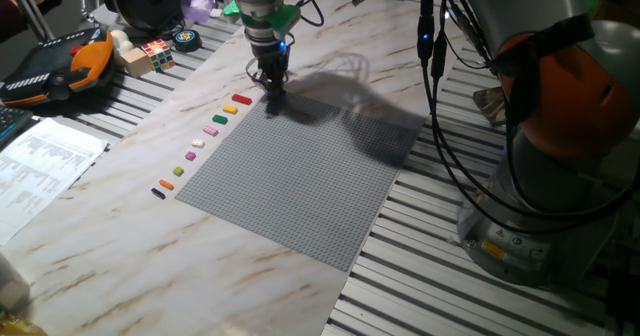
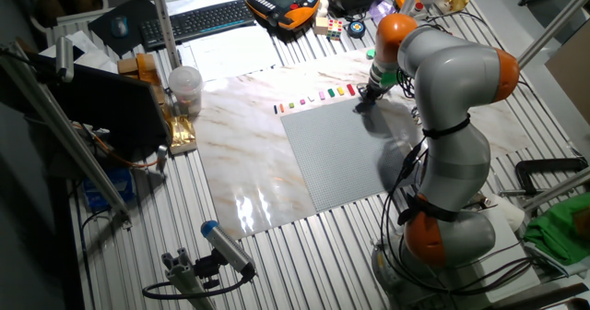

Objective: Build with small Lego blocks

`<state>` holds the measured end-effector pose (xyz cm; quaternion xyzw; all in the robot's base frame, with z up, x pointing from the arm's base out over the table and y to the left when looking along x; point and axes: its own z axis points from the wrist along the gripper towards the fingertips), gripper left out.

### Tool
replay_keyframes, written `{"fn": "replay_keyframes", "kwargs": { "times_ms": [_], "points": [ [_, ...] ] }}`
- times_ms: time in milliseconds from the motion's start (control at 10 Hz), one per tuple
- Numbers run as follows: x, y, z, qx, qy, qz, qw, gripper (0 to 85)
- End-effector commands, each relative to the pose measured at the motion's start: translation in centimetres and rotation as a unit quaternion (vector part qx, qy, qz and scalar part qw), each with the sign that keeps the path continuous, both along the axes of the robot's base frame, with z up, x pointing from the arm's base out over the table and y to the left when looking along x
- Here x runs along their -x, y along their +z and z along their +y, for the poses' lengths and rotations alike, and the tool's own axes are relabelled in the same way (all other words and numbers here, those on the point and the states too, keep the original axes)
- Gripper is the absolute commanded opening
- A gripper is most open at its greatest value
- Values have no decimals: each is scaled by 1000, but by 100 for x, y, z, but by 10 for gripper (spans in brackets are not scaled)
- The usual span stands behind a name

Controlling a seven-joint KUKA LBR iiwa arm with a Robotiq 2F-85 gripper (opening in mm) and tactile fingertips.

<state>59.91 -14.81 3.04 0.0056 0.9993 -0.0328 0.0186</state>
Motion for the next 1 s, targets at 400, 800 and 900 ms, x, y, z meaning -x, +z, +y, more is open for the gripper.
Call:
{"fn": "replay_keyframes", "kwargs": {
  "times_ms": [400,800,900],
  "points": [
    [0,-24,-4,0,6,1,1000,7],
    [-2,-44,0,-2,5,1,1000,7],
    [2,-53,-4,-3,4,1,1000,7]
  ]
}}
